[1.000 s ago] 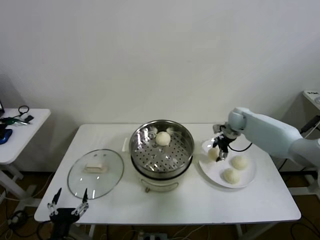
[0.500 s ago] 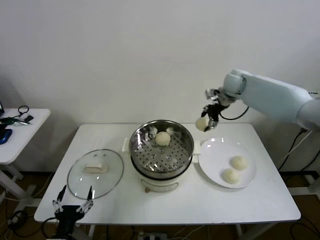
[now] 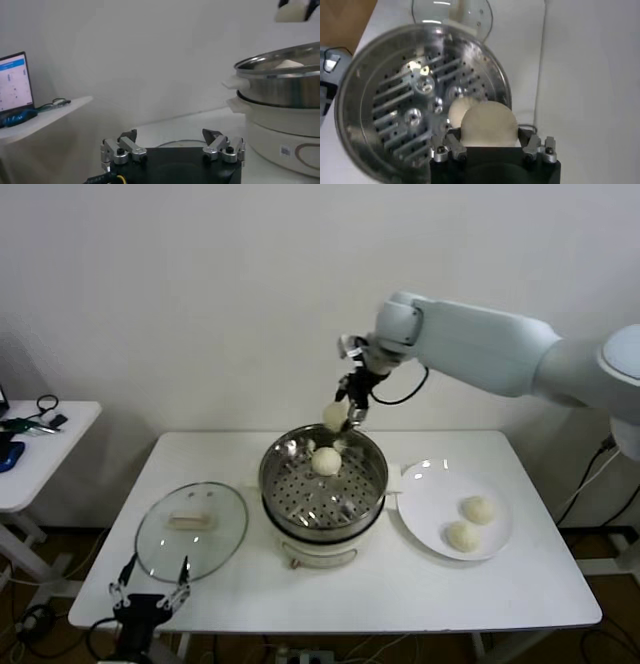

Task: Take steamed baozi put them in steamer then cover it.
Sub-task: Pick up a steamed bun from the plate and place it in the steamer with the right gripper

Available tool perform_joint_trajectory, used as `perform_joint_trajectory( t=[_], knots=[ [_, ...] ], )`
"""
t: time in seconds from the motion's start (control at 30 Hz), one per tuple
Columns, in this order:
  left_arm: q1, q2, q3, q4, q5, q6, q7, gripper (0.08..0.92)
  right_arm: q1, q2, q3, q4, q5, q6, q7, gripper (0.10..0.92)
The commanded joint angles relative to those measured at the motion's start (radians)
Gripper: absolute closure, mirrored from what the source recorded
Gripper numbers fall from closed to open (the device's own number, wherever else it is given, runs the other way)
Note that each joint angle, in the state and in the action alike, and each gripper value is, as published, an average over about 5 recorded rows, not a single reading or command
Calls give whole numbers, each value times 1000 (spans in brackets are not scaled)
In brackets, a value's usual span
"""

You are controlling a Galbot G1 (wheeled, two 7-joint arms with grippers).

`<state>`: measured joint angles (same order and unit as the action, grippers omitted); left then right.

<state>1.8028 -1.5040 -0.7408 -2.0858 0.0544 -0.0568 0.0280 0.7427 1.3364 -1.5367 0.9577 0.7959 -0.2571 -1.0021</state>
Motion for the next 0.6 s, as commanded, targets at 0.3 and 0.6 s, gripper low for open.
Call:
perform_joint_trajectory(
  t=[0.3, 0.6],
  knots=[
    [-17, 8, 0, -2, 3, 7, -6, 177, -109, 154, -36, 12, 17, -56, 55, 300],
    [-24, 4, 5, 11, 2, 9, -10, 177, -164, 156, -46, 14, -3, -60, 63, 296]
  ],
)
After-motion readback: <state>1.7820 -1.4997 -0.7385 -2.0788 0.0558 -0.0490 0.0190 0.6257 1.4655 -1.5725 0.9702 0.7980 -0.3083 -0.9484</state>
